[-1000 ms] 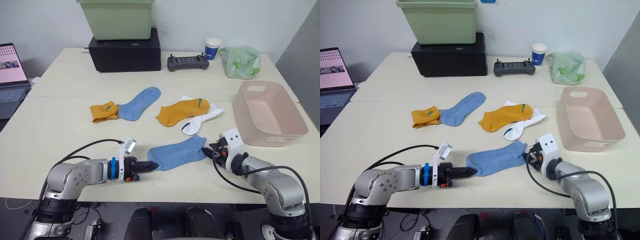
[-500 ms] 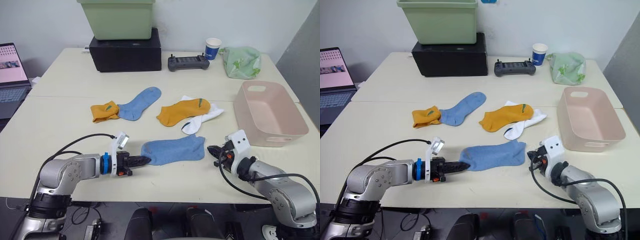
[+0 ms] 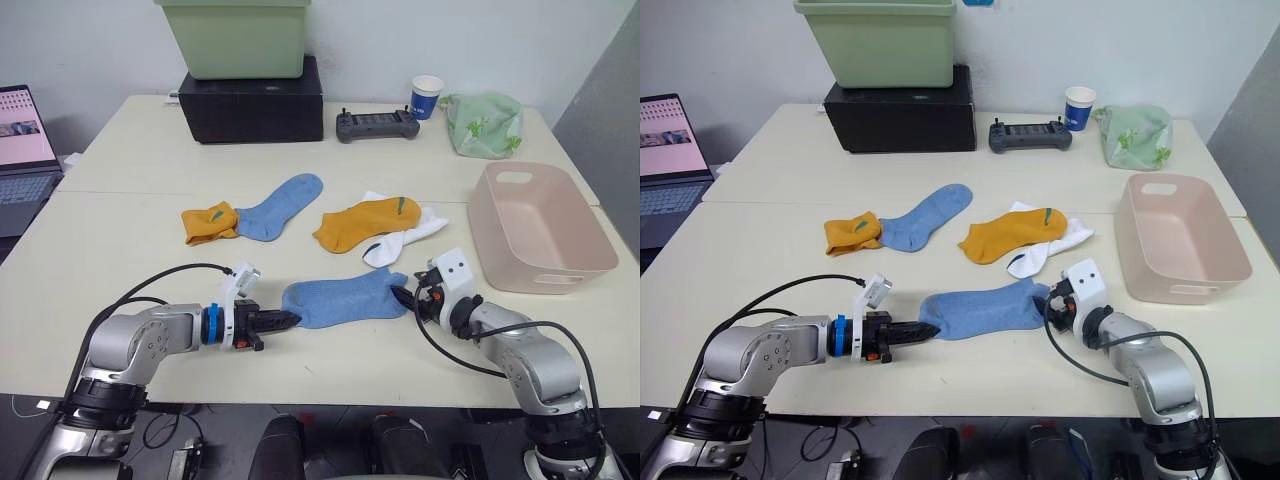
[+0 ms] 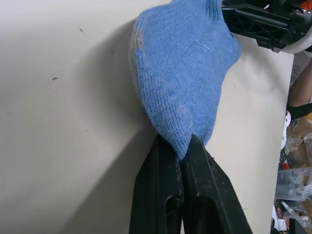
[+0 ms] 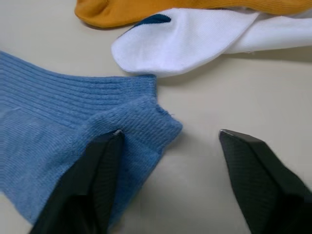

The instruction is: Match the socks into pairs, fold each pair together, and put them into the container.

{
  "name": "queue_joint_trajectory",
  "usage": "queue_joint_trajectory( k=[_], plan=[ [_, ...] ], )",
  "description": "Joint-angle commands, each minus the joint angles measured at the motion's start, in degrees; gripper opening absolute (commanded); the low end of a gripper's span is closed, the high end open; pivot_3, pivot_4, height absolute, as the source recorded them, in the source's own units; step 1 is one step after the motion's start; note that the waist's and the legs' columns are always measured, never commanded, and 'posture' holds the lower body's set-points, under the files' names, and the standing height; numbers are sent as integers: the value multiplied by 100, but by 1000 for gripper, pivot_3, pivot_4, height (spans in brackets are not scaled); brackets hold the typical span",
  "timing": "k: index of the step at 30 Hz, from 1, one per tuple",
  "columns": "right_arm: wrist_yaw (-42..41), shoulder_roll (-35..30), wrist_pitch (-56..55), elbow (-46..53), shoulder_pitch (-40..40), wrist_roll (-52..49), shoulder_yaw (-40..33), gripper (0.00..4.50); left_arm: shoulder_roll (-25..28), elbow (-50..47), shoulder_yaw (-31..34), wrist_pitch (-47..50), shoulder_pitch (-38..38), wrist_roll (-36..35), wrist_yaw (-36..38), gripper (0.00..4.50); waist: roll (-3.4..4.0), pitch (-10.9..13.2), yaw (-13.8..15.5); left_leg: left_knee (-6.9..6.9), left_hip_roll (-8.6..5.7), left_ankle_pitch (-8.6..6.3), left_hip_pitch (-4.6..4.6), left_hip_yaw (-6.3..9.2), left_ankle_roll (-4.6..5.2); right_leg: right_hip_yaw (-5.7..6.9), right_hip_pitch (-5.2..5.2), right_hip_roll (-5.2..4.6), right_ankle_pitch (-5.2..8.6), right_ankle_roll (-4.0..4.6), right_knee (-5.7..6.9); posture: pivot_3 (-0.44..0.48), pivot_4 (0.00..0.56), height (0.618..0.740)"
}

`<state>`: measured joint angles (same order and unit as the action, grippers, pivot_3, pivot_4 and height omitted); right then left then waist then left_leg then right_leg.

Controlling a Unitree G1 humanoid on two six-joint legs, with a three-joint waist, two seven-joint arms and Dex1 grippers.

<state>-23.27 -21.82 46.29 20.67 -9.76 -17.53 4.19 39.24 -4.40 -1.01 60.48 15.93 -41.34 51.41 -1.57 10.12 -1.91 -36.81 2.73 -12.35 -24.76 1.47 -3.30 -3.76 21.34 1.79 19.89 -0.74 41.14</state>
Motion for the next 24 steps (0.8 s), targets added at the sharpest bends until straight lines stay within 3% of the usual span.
queue_joint_trajectory(
  k=[1,7,14,21,24],
  plan=[
    [-289,-10,89,350,121,-309,51,2053,79,-77,24,-140,-52,63,122,0,0,0,-2,0,0,0,0,0,0,0,0,0,0,0,0,0,150,735],
    [-413,-26,116,559,216,-408,128,7,133,-73,-5,-274,-117,152,275,0,0,0,-2,0,0,0,0,-1,0,-2,1,0,0,-1,0,0,150,735],
    [-345,-137,789,1328,554,-919,-335,7,543,-80,177,-240,-196,-40,890,0,2,2,0,1,3,0,0,1,0,-1,2,0,1,-1,0,0,150,735],
    [-191,-276,1717,2400,1171,-1719,-818,7,1338,-258,-30,-161,-538,-73,1841,0,3,3,-3,8,7,0,0,2,0,0,3,-3,7,-12,-2,0,150,735],
    [-126,-313,1885,2510,1272,-1901,-916,7,1432,-265,-101,-191,-613,-20,1942,0,4,3,-1,8,8,0,0,1,1,-1,3,-7,10,-16,-2,0,150,735]
  ],
)
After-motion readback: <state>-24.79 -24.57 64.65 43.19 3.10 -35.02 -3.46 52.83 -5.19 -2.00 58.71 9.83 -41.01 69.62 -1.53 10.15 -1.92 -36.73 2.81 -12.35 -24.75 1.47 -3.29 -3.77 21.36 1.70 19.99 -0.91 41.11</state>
